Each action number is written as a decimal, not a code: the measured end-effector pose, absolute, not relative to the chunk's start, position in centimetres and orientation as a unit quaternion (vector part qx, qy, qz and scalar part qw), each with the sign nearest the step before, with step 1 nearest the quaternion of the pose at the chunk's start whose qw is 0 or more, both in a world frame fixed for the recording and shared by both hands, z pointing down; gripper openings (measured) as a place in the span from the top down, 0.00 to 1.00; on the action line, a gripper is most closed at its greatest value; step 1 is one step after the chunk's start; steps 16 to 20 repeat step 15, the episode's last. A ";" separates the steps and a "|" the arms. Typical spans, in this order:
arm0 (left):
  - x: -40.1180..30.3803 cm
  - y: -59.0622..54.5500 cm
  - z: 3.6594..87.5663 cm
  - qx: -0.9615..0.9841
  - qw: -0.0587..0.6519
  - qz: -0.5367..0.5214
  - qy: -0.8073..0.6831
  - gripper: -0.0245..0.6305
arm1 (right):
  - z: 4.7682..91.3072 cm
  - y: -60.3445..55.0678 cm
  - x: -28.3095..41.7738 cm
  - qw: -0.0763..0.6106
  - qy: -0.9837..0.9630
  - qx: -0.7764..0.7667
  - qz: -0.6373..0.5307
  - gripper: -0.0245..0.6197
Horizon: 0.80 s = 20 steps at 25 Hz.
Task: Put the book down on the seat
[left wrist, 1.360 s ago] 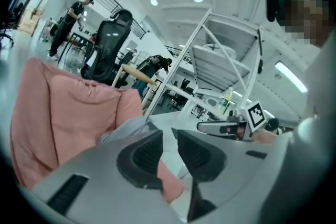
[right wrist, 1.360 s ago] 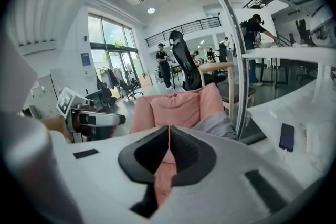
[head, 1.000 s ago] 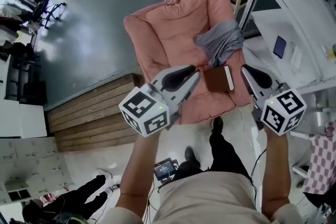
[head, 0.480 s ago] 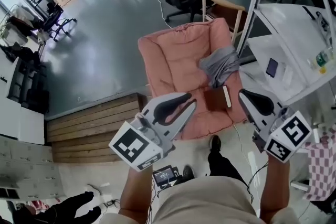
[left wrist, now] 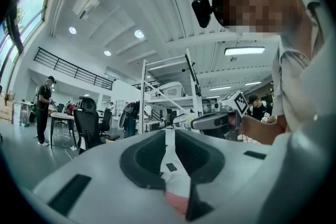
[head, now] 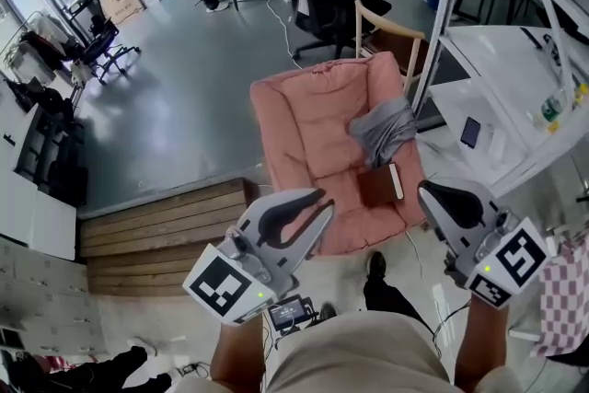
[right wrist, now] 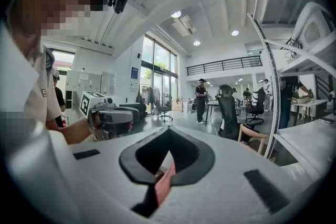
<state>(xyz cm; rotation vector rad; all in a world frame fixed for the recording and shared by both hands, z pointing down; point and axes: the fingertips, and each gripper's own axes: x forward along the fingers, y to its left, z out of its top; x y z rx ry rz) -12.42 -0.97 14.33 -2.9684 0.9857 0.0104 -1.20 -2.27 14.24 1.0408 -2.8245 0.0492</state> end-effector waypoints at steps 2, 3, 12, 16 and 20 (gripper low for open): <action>-12.8 -0.3 13.9 -0.949 0.013 0.006 0.316 0.88 | 13.8 -1.5 -1.6 0.065 -0.936 0.345 0.015 0.98; -12.9 -0.1 13.6 -0.948 0.019 0.008 0.317 0.88 | 13.6 -1.2 -1.7 0.066 -0.936 0.345 0.014 0.98; -13.0 1.0 13.6 -0.950 0.018 0.010 0.311 0.88 | 13.5 0.0 -2.0 0.068 -0.935 0.348 0.013 0.98; -12.9 0.8 13.5 -0.951 0.022 0.009 0.308 0.88 | 13.5 -0.2 -1.9 0.070 -0.934 0.349 0.015 0.98; -12.9 0.8 13.5 -0.951 0.022 0.009 0.308 0.88 | 13.5 -0.2 -1.9 0.070 -0.934 0.349 0.015 0.98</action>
